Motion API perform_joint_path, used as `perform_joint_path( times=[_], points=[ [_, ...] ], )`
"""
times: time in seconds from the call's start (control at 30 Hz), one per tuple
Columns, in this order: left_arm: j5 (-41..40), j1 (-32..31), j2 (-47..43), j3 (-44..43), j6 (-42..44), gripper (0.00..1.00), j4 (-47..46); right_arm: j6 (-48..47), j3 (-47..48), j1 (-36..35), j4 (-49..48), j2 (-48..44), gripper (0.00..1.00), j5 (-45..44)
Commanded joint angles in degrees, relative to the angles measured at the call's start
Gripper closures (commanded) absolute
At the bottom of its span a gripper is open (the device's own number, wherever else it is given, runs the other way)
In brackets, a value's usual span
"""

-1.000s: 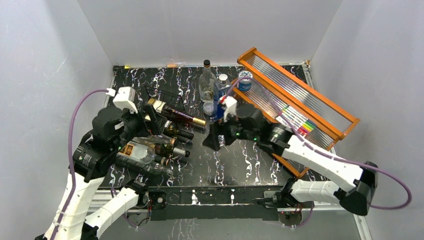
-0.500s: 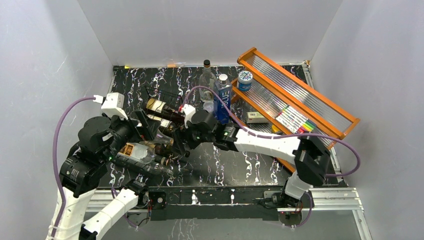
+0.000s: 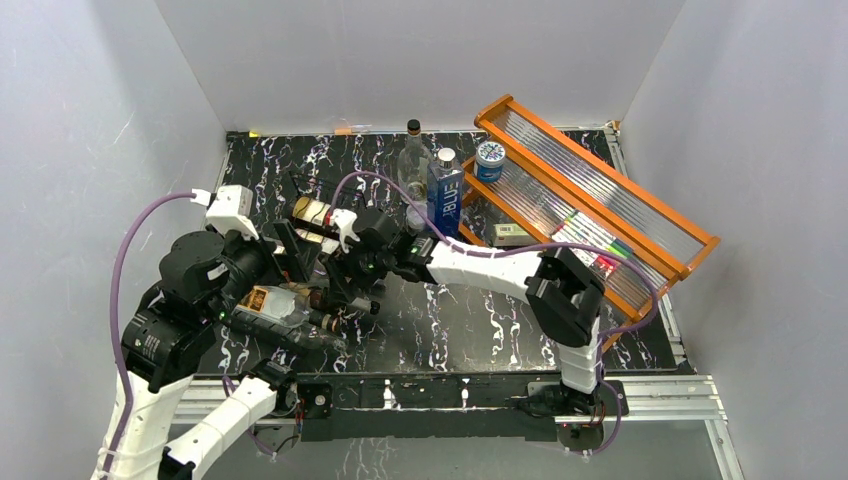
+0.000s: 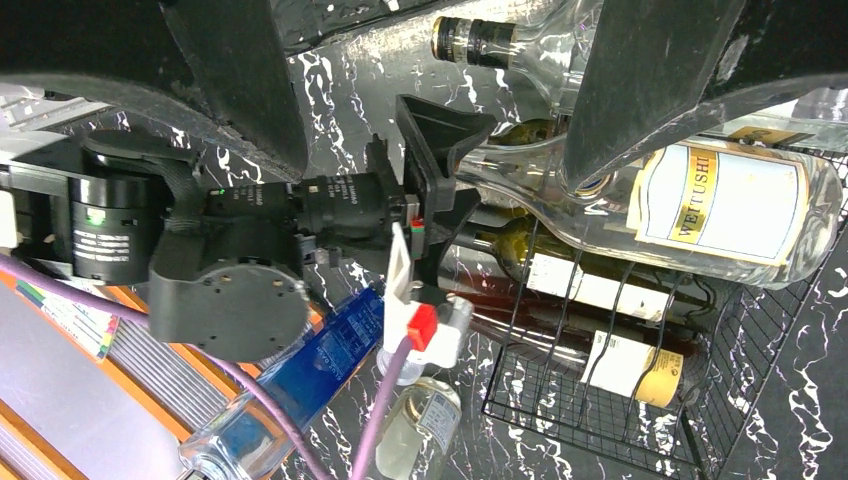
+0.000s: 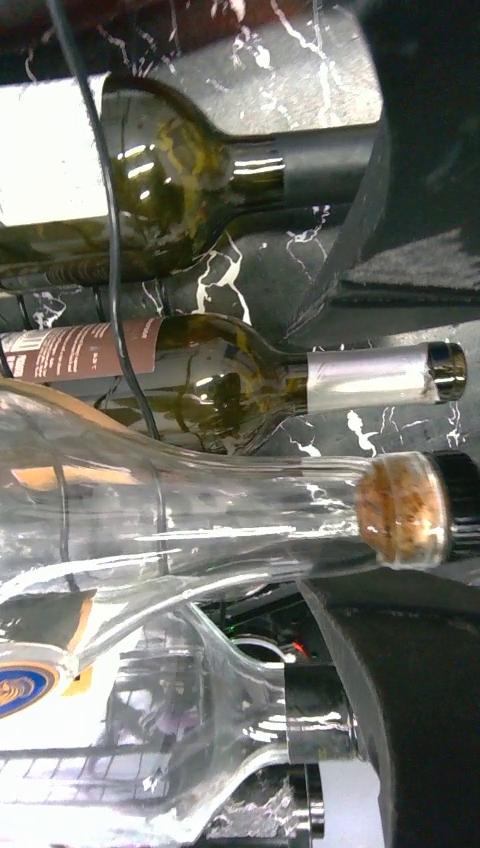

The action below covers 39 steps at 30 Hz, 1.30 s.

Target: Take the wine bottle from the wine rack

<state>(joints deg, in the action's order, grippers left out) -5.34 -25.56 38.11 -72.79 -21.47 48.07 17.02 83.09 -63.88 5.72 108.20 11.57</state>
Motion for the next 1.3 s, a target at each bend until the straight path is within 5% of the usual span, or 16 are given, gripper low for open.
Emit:
perform_joint_path(
  times=[0.0,0.63,0.93,1.1,1.27],
  points=[
    [0.11,0.25,0.59,-0.01,1.25,0.02,-0.36,-3.95,5.82,0.07,0.09,2.48,0.22,6.73],
    [-1.98,0.25,1.03,-1.03,3.22,0.02,0.96,-0.26,10.14,1.62,-4.12,7.47,0.47,14.11],
    [-1.55,0.25,1.25,-1.41,3.02,0.02,0.54,2.20,8.62,2.42,-5.45,3.89,0.87,15.03],
    [-1.55,0.25,1.71,-1.70,3.08,0.02,0.06,3.64,7.77,2.66,-5.59,0.57,0.99,12.53],
    [-1.71,0.25,1.71,-1.30,3.13,0.02,-0.17,5.23,7.60,2.78,-4.26,-1.95,1.00,9.60]
  ],
)
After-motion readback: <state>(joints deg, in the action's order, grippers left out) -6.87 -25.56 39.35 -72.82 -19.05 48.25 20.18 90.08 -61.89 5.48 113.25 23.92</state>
